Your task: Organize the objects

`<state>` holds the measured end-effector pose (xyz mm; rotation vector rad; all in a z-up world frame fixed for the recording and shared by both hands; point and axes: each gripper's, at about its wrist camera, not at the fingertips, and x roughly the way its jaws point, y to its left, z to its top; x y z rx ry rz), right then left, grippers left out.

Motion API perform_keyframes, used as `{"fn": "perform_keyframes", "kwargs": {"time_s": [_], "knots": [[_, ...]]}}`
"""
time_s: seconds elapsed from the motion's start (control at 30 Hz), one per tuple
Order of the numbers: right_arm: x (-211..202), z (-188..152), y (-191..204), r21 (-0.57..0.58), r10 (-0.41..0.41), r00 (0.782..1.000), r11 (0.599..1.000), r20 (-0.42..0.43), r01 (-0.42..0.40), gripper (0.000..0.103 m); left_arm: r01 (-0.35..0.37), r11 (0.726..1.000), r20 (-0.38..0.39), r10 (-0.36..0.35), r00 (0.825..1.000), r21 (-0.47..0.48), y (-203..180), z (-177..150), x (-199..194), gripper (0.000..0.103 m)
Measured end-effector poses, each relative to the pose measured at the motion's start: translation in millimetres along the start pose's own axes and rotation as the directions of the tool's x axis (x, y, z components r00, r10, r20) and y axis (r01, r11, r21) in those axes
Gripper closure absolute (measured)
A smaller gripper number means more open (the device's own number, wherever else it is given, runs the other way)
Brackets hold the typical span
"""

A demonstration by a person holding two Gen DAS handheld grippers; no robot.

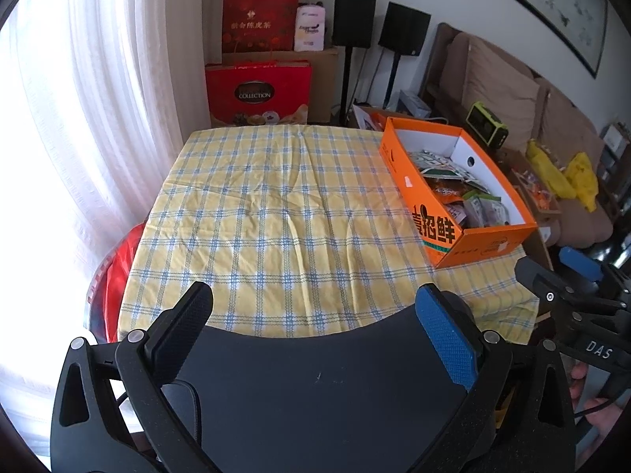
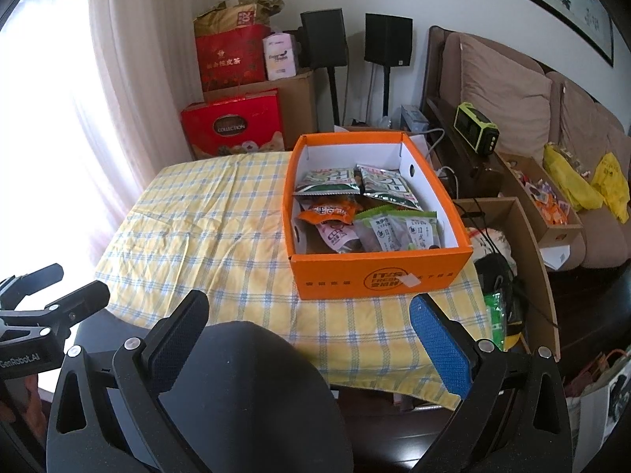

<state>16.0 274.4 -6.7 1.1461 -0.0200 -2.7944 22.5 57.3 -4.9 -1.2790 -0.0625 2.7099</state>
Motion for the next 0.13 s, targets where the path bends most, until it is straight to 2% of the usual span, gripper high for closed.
{"fn": "perform_keyframes", "kwargs": {"time_s": [0.13], "knots": [[-1.1, -0.2, 1.4, 0.001, 0.001, 1.0, 1.0, 0.006, -0.001, 0.0, -0.001, 1.0, 0.002, 0.001, 1.0, 0.005, -1.1, 0.1, -0.1, 0.0]]}}
